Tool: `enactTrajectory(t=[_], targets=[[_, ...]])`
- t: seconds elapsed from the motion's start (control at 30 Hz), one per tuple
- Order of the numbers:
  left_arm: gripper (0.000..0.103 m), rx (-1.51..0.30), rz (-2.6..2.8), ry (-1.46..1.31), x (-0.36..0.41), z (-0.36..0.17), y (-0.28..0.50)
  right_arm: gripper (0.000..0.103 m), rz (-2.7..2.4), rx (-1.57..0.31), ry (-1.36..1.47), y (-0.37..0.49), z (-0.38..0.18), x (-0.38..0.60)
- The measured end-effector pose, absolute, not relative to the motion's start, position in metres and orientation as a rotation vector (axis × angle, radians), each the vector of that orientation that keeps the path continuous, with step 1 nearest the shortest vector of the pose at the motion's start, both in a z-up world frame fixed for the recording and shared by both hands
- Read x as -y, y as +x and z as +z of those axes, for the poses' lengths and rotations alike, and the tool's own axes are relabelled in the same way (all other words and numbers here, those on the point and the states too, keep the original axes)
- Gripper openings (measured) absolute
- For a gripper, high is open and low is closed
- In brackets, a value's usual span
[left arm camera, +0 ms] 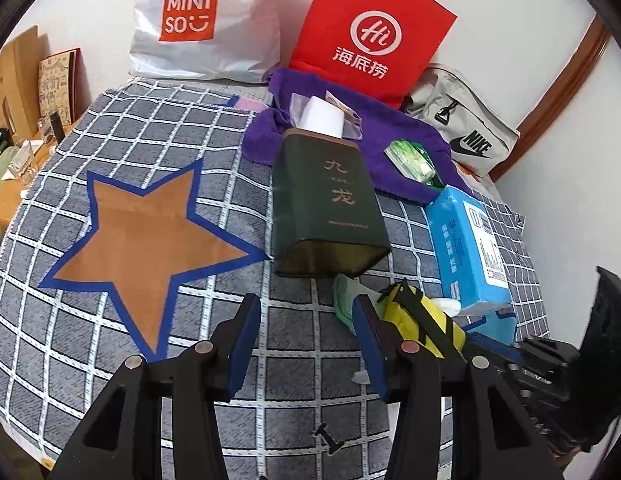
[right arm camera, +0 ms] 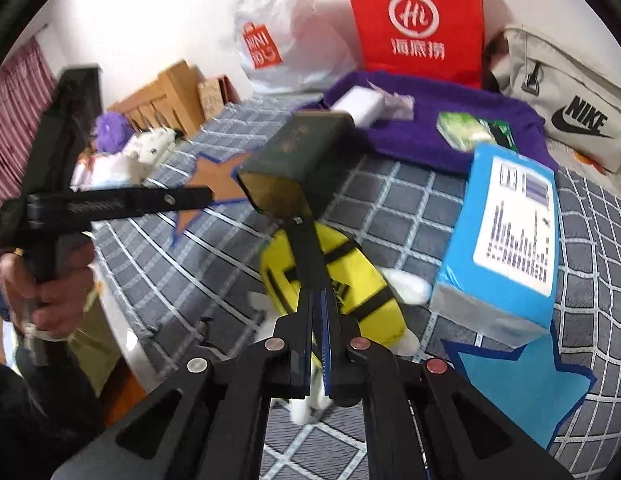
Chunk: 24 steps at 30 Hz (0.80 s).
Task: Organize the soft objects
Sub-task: 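Close the right tool on the black watch strap and lift it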
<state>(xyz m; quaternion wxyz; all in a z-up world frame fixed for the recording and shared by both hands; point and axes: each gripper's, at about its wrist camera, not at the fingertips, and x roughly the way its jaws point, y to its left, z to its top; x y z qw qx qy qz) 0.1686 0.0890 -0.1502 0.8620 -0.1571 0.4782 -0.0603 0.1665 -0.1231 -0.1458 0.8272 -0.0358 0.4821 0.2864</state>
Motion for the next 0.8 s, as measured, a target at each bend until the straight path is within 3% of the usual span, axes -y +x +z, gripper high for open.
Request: enactTrajectory(t=[0.07, 0.23, 0.3, 0.47, 0.5, 0.53, 0.8], targets=[[0.045, -1.002, -0.133, -0.316, -0.084, -0.149, 0.168, 0.008, 0.623, -1.042, -0.061, 0.171, -0.154, 0.122], [0.045, -1.009, -0.132, -0.302, -0.081, -0.15, 0.169, 0.033, 0.666, -1.053, 0.003, 0.179, -0.163, 0.125], [0.045, -1.013, -0.129, -0.305, -0.082, -0.151, 0.171, 0.035, 0.669, -1.048, -0.004, 0.181, -0.165, 0.122], [0.045, -1.029, -0.127, -0.299, -0.08, -0.155, 0.174, 0.035, 0.685, -1.072, 0.023, 0.195, -0.178, 0.117], [0.045, -1.031, -0.128, -0.297, -0.079, -0.156, 0.174, 0.032, 0.687, -1.075, 0.027, 0.197, -0.179, 0.116], [0.045, -1.034, -0.128, -0.294, -0.079, -0.157, 0.174, 0.02, 0.685, -1.074, 0.028, 0.199, -0.18, 0.116], [0.045, -1.062, -0.132, -0.266, -0.069, -0.163, 0.178, 0.02, 0.666, -0.979, 0.044, 0.187, -0.151, 0.137]])
